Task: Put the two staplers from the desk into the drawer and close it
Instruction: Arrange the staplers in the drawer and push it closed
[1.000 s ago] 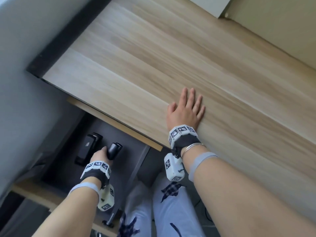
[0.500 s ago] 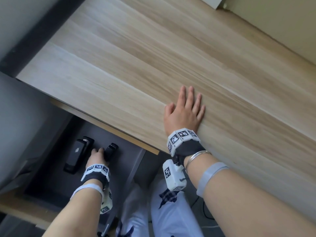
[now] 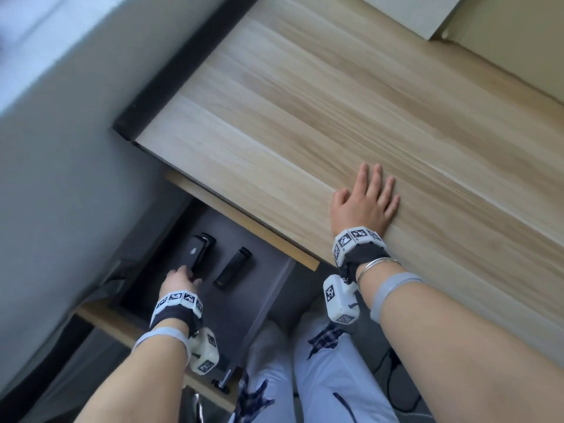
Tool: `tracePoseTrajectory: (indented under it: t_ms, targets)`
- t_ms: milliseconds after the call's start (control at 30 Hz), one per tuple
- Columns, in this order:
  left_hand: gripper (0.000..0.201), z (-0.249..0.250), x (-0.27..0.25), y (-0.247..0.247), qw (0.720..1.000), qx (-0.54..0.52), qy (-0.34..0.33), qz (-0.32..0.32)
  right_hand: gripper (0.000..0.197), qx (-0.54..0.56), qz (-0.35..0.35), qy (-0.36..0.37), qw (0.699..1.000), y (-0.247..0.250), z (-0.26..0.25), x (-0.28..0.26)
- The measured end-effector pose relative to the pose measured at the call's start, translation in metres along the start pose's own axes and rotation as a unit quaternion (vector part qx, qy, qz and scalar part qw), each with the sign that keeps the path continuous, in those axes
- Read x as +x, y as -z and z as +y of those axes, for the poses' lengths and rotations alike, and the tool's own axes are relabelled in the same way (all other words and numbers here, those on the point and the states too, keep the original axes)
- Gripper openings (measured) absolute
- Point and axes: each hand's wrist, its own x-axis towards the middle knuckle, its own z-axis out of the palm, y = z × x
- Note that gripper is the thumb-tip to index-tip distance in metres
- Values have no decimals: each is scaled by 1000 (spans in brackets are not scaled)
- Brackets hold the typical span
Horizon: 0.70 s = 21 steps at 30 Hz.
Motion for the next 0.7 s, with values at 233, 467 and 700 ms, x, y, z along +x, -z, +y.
tracePoseTrajectory:
  t_ms: [233,467,700]
  targets:
    - [28,-76,-40,29,986,-1,118,115,66,21,-31,-2,999,6,-1,0]
    - [68,-99,-61,10,957,-117,263,20,64,19,-36,0,999,3,0,0]
    - [46,-84,-74,-6,951,-151,270,4,66,18,-27,6,999,1,0,0]
